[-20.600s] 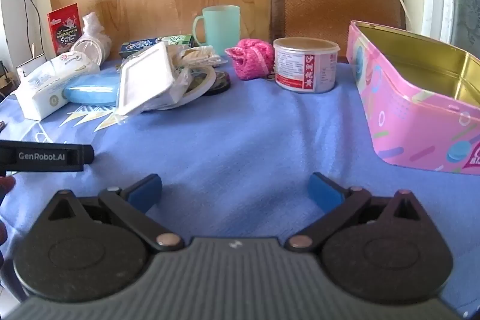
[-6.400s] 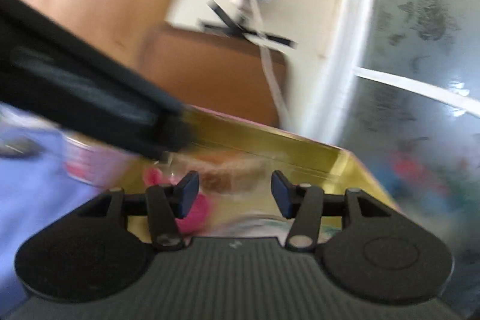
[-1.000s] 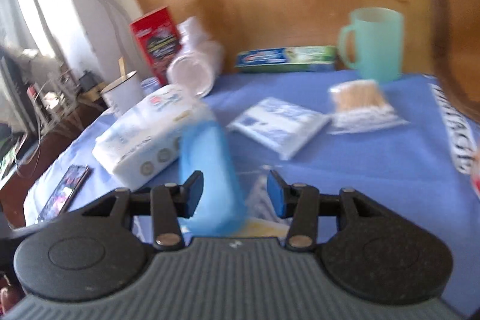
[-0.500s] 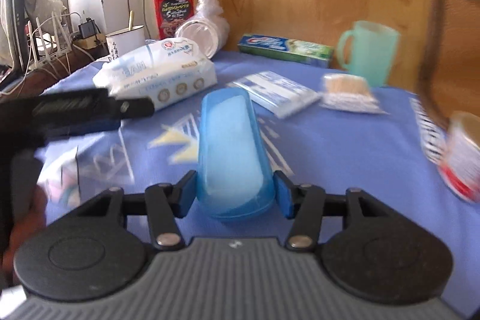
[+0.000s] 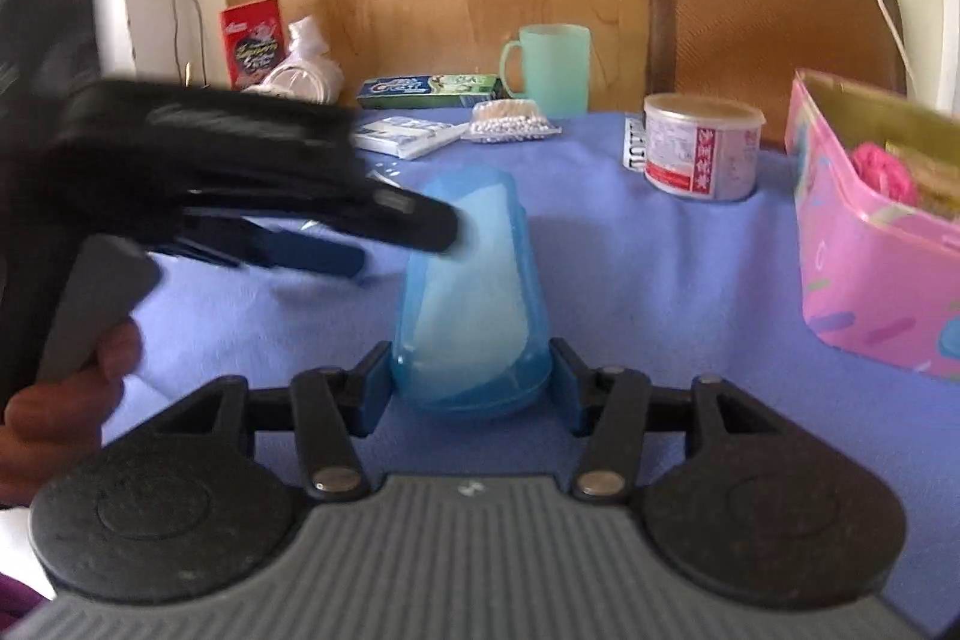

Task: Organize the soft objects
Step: 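Carry the blue pencil case into the pink tin and open the right gripper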

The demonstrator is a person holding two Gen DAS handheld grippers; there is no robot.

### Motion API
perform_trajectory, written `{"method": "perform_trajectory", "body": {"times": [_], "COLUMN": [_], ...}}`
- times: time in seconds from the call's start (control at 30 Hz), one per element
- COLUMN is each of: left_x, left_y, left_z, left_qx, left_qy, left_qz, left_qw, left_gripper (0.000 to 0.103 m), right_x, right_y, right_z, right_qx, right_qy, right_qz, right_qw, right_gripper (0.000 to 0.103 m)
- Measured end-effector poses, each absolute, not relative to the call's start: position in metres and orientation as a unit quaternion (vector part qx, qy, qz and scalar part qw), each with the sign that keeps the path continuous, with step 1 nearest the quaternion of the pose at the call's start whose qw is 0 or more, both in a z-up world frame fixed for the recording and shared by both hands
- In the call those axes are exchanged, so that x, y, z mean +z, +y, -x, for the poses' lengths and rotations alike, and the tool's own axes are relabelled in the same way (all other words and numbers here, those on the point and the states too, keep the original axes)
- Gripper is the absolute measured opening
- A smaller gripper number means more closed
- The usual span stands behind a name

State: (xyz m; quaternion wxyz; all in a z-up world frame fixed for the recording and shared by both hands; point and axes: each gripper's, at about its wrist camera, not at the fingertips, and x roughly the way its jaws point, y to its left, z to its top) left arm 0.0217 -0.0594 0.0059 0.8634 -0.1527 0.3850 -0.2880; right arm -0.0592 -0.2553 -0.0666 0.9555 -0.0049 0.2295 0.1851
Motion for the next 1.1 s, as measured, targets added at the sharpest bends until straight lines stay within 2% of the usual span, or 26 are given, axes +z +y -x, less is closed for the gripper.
{"method": "perform_trajectory", "body": {"times": [0.2, 0.37, 0.5, 0.57, 0.6, 0.63, 0.8, 1.1], "left_x": [0.04, 0.078, 0.092, 0.094, 0.094, 0.093, 0.081, 0.075], "left_y": [-0.098, -0.167, -0.229, -0.257, -0.269, -0.277, -0.267, -0.249], "left_z": [-0.02, -0.026, -0.035, -0.046, -0.052, -0.055, -0.055, -0.028], "left_qx": [-0.323, -0.381, -0.41, -0.412, -0.405, -0.389, -0.371, -0.365], "left_qy": [0.355, 0.319, 0.3, 0.303, 0.302, 0.298, 0.309, 0.303], "left_qz": [0.127, 0.086, 0.051, 0.04, 0.031, 0.024, 0.037, 0.006], "left_qw": [0.868, 0.864, 0.86, 0.858, 0.862, 0.871, 0.875, 0.88], "left_gripper": [0.062, 0.06, 0.06, 0.063, 0.071, 0.072, 0.072, 0.072], "right_x": [-0.063, -0.038, -0.025, -0.019, -0.017, -0.016, -0.033, -0.046], "right_y": [-0.269, -0.305, -0.342, -0.364, -0.374, -0.383, -0.422, -0.43], "right_z": [0.071, 0.082, 0.077, 0.065, 0.057, 0.045, 0.007, 0.061], "right_qx": [0.158, 0.091, 0.03, 0.003, -0.007, -0.02, -0.101, -0.113], "right_qy": [0.182, 0.106, 0.078, 0.074, 0.074, 0.074, 0.097, 0.064], "right_qz": [0.008, -0.014, -0.031, -0.041, -0.045, -0.047, -0.051, -0.101], "right_qw": [0.971, 0.99, 0.996, 0.996, 0.996, 0.996, 0.989, 0.986], "right_gripper": [0.055, 0.055, 0.055, 0.055, 0.055, 0.056, 0.057, 0.057]}}
